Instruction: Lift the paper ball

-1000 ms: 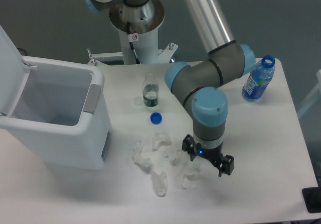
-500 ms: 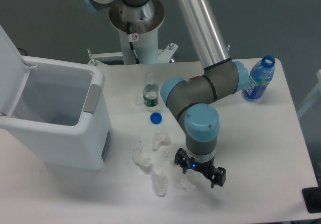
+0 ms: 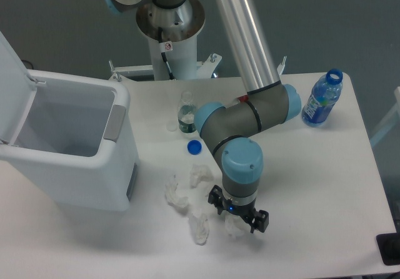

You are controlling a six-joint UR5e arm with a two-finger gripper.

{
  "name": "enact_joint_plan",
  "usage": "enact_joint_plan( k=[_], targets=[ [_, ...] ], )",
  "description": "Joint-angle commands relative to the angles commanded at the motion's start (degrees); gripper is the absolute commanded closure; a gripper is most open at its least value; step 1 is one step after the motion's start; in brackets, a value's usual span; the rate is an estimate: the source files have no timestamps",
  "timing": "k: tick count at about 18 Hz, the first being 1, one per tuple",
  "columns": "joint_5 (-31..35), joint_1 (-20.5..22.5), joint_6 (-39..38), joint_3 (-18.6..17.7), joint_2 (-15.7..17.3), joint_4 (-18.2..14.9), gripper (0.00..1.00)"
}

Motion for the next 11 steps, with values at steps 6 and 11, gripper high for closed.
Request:
enact_joint_plan(
  k=[6,11],
  targets=[
    [0.4,0.1,2.4,0.2,0.1,0.0,1.0],
    [0.2,0.6,1.8,1.2,1.5,-0.1,1.0]
  ],
)
